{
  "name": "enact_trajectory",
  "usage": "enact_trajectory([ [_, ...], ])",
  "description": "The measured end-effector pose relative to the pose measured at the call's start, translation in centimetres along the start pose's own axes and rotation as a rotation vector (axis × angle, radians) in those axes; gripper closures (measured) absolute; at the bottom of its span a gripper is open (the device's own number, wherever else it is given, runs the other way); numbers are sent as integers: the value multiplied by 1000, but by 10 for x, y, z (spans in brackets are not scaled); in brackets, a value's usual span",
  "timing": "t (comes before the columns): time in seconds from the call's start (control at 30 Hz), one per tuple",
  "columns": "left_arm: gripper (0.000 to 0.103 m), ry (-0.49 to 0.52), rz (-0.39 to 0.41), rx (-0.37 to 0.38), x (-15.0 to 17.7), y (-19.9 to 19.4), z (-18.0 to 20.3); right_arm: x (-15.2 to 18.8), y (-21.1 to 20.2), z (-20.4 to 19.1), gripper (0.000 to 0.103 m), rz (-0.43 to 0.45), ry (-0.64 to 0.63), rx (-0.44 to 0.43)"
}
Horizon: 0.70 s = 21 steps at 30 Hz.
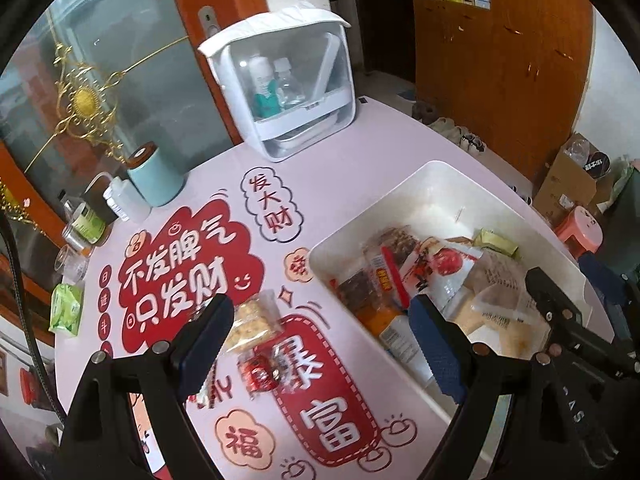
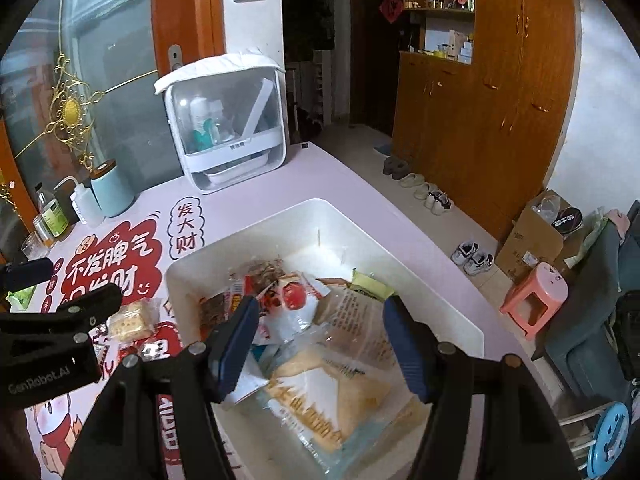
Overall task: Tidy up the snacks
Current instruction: 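Move both tools back over the snack pile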
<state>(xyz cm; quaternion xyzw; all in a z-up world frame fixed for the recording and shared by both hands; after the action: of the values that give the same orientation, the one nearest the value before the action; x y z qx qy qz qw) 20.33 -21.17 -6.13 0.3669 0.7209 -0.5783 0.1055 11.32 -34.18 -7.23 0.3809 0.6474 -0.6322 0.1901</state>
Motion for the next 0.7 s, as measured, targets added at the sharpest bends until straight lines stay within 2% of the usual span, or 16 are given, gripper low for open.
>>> enact_trajectory([
  [0.37, 15, -69, 19, -20, 43, -20, -83, 19, -30, -63, 38, 6, -61, -3],
  [0.7, 15, -158, 17, -74, 87, -22, -176, 29, -36, -123, 38, 18, -109, -87],
])
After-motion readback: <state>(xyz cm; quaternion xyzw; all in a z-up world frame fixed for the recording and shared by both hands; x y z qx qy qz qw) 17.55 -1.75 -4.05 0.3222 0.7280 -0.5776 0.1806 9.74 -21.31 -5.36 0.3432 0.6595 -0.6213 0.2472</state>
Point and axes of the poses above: each gripper's, at about its wrist camera, not at the fingertips, and y roughly the way its jaws point, z to its right, x to its underside, the point moved 3 cm from there along y, roughly the way its jaws point, and after that the axes turned 12 degrees about -x, right-handed, at the moved point
